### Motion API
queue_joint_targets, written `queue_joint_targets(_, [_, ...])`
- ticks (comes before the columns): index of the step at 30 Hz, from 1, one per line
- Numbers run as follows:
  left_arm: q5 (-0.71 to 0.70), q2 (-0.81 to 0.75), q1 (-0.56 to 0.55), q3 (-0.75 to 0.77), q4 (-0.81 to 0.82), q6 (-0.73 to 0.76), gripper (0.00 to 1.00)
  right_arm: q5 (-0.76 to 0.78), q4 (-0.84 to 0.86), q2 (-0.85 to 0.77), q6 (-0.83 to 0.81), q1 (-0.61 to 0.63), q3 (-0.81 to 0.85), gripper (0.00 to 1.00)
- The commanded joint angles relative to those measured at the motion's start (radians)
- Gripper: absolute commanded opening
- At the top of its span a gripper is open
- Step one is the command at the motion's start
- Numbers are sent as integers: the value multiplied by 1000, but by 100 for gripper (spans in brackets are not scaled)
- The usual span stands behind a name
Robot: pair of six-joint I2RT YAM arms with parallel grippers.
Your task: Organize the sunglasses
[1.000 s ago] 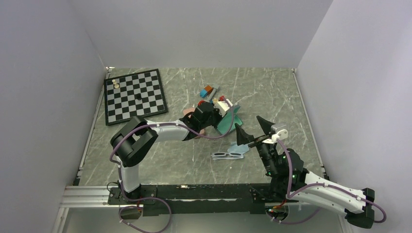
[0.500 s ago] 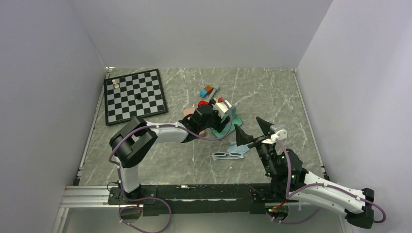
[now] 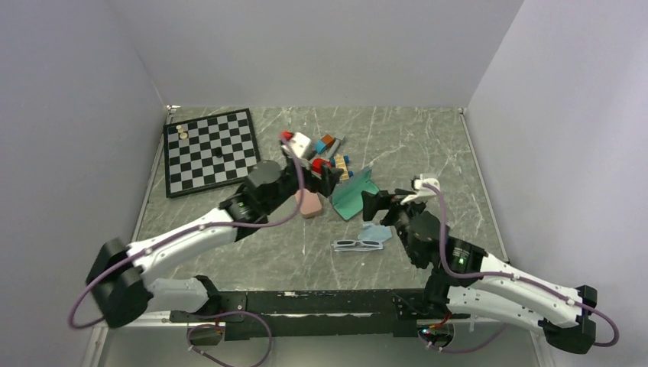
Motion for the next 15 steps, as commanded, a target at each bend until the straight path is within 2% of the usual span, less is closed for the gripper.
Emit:
queue_joint_targets(1, [-169,-158,76,-33,-257,-267,99,-104,-333,173,176,-44,152,100])
queue_joint_targets(4, [-129,-217,178,-72,-386,-426,99,-267,-408,288,234,-178,211,100])
queue_joint_targets(6, [-91,-249,230,-110,-446,-475,99,-412,-436,350,268,-330,223,100])
queue_joint_targets(8, [-81,-286,246,-154,-503,-502,99,-498,-445,403,291,-431,214,100])
queue_joint_targets(11, [-66,-355,246,-245,-537,-529,99,-551,-433,473,316,-534,181,97])
queue_joint_targets(15, [-76,-460,249,-353,-549,-540,99,-611,-407,573,326,-652,148,86])
